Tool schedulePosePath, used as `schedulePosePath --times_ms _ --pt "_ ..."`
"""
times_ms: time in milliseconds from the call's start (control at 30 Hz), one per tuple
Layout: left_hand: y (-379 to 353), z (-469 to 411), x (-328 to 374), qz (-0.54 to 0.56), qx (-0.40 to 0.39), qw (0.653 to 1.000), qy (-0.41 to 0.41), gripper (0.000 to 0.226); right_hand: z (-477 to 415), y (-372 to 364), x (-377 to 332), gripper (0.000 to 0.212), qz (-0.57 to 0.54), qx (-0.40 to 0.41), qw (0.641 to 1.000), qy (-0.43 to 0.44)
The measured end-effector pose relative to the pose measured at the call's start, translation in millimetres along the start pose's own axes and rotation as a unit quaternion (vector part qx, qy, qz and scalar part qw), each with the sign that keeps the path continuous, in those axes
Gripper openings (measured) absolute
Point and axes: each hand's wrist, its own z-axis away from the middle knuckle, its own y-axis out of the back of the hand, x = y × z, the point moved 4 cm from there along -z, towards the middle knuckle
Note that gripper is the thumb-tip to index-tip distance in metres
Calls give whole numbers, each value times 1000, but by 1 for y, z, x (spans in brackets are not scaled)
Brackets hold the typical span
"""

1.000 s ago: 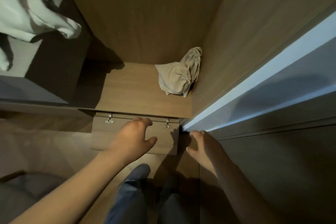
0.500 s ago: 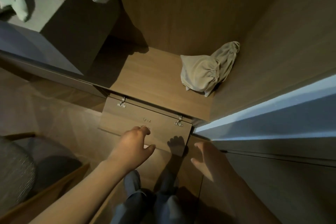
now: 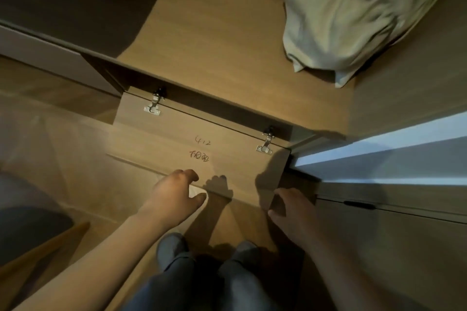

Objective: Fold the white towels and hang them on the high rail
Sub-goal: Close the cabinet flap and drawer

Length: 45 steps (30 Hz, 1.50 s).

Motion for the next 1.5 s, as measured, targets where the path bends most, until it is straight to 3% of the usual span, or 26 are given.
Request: schedulePosePath --times_ms 333,500,600,700,933,1167,1233,1367,1500 --pt "-137 -151 -70 -17 -1 999 -40 44 -128 -110 88 59 13 98 995 -23" --pt "-152 -201 -74 -59 82 988 -120 44 -165 -132 126 60 23 175 984 -21" --pt "-165 -210 -73 -23 97 986 -137 43 -177 -143 142 65 15 194 980 -37" --pt "-179 -205 -79 -18 107 984 -144 41 -177 -161 151 70 -1 179 983 -47" --pt "-235 -188 -108 34 43 990 -129 20 -173 -197 157 75 -72 185 980 -30" --pt "-252 -181 -133 88 67 988 -111 15 -182 -215 161 91 -299 153 941 -42" --pt "-263 -177 -139 86 59 989 -104 21 -186 -221 162 91 -313 139 938 -54" --pt "-275 -176 -145 84 49 992 -82 40 -189 -230 161 71 -300 133 943 -64" --pt "-274 -176 -153 103 61 991 -58 48 -185 -230 158 77 -288 135 946 -67"
